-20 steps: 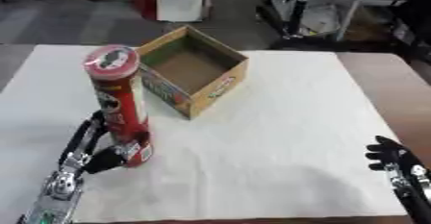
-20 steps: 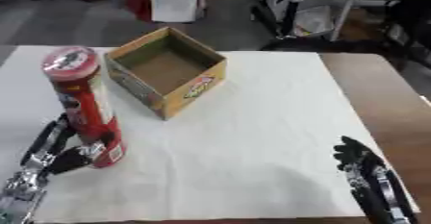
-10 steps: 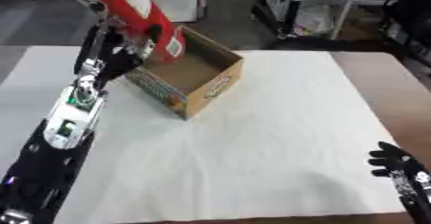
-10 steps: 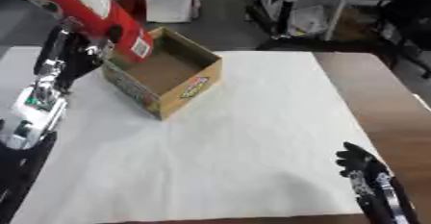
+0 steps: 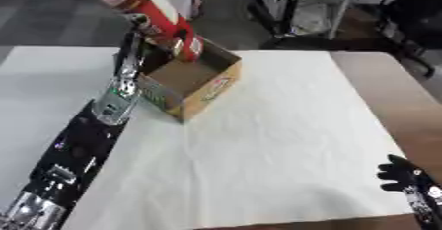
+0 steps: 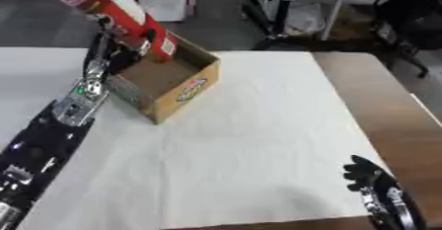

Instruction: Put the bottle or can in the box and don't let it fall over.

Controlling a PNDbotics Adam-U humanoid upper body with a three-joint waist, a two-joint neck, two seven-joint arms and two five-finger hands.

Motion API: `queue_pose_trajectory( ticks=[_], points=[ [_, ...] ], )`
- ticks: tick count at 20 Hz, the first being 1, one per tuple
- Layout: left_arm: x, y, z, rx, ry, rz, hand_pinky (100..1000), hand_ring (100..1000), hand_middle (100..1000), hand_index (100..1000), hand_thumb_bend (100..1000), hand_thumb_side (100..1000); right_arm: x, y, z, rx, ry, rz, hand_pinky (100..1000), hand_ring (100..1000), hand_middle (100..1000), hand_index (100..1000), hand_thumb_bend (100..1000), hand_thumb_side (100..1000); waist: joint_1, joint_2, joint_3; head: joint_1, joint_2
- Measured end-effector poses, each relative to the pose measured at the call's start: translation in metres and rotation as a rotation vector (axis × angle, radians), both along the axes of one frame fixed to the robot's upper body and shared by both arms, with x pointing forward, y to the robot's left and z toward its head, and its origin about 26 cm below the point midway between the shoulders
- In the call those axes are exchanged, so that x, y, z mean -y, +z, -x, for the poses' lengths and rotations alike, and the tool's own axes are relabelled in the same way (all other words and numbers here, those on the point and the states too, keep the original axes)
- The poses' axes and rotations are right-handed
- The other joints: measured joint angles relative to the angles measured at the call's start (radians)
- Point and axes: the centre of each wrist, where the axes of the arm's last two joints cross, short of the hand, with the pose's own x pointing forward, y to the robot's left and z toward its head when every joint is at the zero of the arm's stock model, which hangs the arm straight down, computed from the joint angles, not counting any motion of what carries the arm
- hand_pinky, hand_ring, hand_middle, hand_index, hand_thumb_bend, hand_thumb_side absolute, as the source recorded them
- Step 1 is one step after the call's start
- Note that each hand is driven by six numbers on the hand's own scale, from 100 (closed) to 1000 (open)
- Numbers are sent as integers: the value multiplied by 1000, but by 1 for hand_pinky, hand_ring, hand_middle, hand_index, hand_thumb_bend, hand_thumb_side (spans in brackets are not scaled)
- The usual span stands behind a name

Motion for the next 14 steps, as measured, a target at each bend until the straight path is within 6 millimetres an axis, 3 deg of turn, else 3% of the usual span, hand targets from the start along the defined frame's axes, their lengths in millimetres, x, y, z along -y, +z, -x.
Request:
queue_pose_trajectory(
  ticks=[1, 2, 4, 6, 14],
  points=[
    [-4, -4, -1, -11, 11, -49, 694, 902, 853, 948, 477, 784, -1, 0, 0, 1, 6, -2, 677, 742, 722, 881, 100, 935, 1, 0, -2, 1, 0],
    [-7, -8, -1, -21, 16, -102, 721, 911, 866, 1000, 651, 832, -1, 0, 0, 1, 7, -3, 677, 741, 721, 881, 100, 933, 2, 0, -3, 1, 0],
    [-12, -13, -1, -39, 11, -204, 744, 917, 874, 1000, 915, 921, -1, 0, 0, 0, 8, -3, 677, 742, 722, 881, 100, 932, 4, 0, -3, 1, 0],
    [-17, -13, -1, -41, 5, -288, 752, 919, 878, 1000, 1000, 979, -1, 0, 0, 0, 8, -3, 677, 742, 721, 881, 100, 933, 4, 0, -2, 1, 0],
    [-33, 7, 9, 47, 10, -370, 719, 911, 863, 1000, 1000, 1000, -1, 0, -1, -3, 6, -3, 677, 741, 721, 880, 100, 930, 5, 0, 17, -7, 0]
  ],
)
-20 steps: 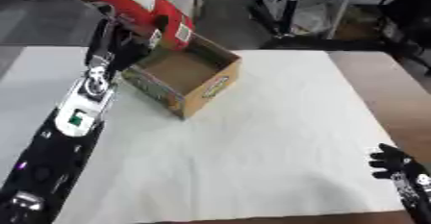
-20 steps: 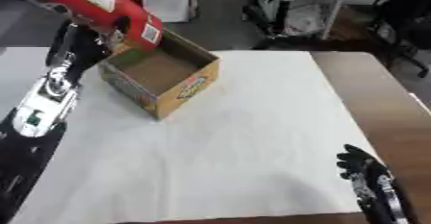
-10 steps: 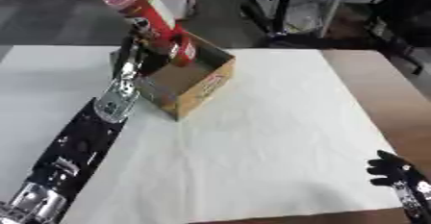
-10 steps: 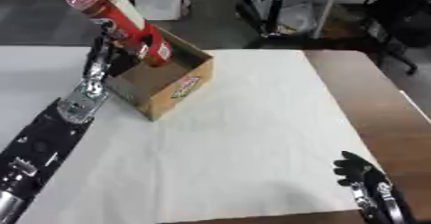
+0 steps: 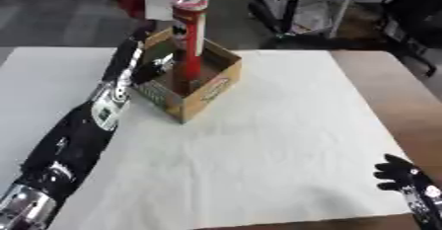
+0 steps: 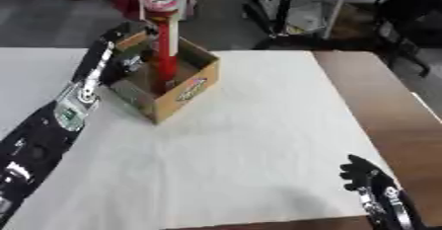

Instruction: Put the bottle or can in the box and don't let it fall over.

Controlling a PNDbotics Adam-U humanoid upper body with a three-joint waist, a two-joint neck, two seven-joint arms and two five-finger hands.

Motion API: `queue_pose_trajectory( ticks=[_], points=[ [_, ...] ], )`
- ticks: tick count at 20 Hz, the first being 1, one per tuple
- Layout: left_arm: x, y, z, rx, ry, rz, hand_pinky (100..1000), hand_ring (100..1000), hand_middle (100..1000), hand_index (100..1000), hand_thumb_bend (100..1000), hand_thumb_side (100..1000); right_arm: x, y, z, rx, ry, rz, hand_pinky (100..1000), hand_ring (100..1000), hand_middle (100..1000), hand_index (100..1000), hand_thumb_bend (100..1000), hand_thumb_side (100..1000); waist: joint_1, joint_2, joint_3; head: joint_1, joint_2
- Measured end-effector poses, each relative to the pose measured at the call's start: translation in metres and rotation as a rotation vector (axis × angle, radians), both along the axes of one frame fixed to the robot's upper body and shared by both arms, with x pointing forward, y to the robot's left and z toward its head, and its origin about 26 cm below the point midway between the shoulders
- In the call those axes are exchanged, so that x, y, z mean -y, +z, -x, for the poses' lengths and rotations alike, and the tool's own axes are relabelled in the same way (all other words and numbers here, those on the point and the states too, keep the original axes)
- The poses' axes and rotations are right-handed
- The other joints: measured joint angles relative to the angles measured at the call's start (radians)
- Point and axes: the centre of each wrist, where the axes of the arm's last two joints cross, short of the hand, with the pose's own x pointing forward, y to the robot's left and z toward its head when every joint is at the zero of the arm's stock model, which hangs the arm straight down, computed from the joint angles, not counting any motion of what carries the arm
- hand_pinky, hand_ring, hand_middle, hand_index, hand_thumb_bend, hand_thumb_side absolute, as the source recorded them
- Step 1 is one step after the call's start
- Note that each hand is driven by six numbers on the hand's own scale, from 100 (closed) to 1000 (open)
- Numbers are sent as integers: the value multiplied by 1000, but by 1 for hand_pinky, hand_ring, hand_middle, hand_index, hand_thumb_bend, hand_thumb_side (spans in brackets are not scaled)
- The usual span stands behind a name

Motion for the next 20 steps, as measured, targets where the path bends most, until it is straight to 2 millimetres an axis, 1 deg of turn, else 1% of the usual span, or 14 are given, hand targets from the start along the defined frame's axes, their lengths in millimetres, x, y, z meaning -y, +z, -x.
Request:
queue_pose_trajectory(
  ticks=[2, 5, 6, 7, 8, 10, 12, 14, 16, 20],
  points=[
    [-4, 3, 11, 20, -15, 42, 681, 905, 845, 1000, 1000, 998, 1, 0, 0, 1, -6, -1, 677, 741, 721, 880, 100, 928, 0, 0, 10, -5, 0],
    [-8, 4, 39, 43, -52, 157, 669, 904, 840, 1000, 982, 991, 3, 0, 0, 2, -15, -2, 677, 741, 721, 880, 100, 927, 0, 0, 24, -15, -4],
    [-9, 6, 47, 51, -67, 193, 631, 890, 807, 1000, 852, 985, 3, 0, 0, 2, -18, -2, 677, 741, 721, 880, 100, 928, 0, 0, 25, -18, -7],
    [-8, 7, 57, 59, -85, 231, 621, 882, 797, 1000, 792, 980, 4, 0, 0, 2, -22, -3, 677, 741, 721, 880, 100, 928, 0, 0, 30, -22, -9],
    [-10, 0, 73, 51, -101, 273, 601, 872, 785, 992, 734, 988, 5, 0, 0, 3, -28, -3, 676, 741, 720, 880, 100, 927, 1, 0, 40, -28, -9],
    [-15, -18, 107, 20, -117, 359, 588, 866, 775, 979, 694, 1000, 6, 0, -1, 4, -40, -4, 676, 741, 721, 879, 100, 923, 0, 2, 60, -38, -9],
    [-16, -31, 135, 4, -118, 441, 576, 862, 770, 973, 681, 1000, 8, 1, -1, 6, -50, -3, 676, 741, 720, 879, 100, 922, 0, 2, 71, -46, -9],
    [-14, -39, 156, -2, -102, 512, 565, 857, 765, 967, 682, 1000, 9, 1, -1, 7, -61, -4, 676, 741, 720, 879, 100, 919, 1, 1, 84, -53, -9],
    [-11, -45, 167, -2, -73, 579, 560, 854, 763, 961, 677, 1000, 10, 1, -1, 7, -68, -4, 675, 741, 720, 879, 100, 919, 1, -4, 96, -54, -8],
    [-3, -44, 172, 14, -64, 646, 560, 854, 764, 960, 658, 1000, 10, 0, 0, 5, -70, -3, 675, 741, 720, 879, 100, 912, 6, -14, 98, -48, -2]
  ],
)
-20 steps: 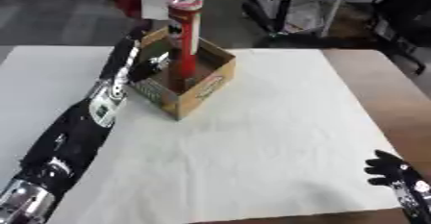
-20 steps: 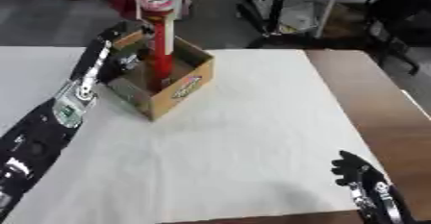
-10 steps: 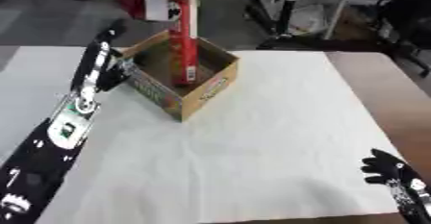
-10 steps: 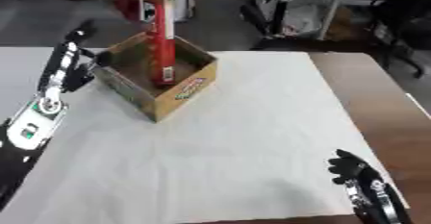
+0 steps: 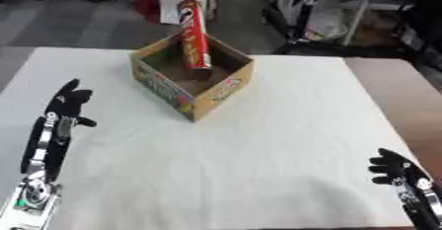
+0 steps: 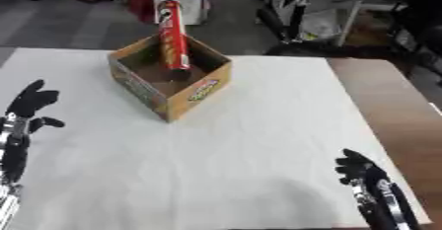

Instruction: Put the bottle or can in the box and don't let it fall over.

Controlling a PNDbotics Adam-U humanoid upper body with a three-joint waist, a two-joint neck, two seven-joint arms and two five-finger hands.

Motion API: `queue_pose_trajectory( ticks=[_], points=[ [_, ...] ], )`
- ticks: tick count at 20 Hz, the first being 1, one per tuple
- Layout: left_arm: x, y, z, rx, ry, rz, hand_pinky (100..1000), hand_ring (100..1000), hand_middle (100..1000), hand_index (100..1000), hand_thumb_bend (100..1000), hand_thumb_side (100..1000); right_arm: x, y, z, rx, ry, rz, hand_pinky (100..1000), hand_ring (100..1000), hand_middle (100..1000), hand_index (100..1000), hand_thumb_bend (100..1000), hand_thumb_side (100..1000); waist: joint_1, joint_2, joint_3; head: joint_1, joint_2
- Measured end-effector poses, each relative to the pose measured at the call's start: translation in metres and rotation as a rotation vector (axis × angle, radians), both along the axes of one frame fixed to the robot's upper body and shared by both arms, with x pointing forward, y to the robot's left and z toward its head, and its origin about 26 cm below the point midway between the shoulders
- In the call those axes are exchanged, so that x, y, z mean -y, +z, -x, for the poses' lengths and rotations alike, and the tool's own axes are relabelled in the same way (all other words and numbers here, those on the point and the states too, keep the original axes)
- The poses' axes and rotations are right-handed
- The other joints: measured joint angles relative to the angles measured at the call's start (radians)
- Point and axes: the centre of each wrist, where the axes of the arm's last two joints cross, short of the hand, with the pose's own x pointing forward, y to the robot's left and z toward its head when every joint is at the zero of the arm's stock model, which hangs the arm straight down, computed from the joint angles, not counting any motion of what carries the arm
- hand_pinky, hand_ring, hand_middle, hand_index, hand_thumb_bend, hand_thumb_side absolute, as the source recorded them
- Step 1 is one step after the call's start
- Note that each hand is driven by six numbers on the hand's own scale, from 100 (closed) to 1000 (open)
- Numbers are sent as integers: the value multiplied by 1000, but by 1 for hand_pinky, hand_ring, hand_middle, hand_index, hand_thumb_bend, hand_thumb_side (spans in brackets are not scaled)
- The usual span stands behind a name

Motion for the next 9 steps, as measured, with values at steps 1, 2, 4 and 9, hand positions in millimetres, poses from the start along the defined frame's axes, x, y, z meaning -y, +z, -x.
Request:
queue_pose_trajectory(
  ticks=[1, 2, 4, 9],
  points=[
    [1, 0, 0, -1, -1, 7, 560, 854, 764, 959, 654, 1000, 0, 0, 0, 0, 0, 0, 675, 741, 720, 879, 100, 910, 1, -3, 1, 1, 2],
    [1, 0, 0, -2, -2, 13, 559, 853, 763, 958, 649, 1000, 0, 0, 0, 0, 0, 0, 675, 741, 720, 879, 100, 909, 1, -5, 2, 1, 3],
    [1, -1, 0, -4, -2, 23, 558, 854, 763, 958, 631, 1000, 0, 0, 0, 0, 0, 0, 675, 741, 720, 879, 100, 908, 1, -6, 2, 1, 3],
    [0, -1, 0, -7, -10, 24, 558, 853, 763, 959, 592, 1000, 0, 0, 0, 0, -1, 0, 674, 741, 720, 878, 100, 913, 1, -6, -1, 1, 4]
  ],
)
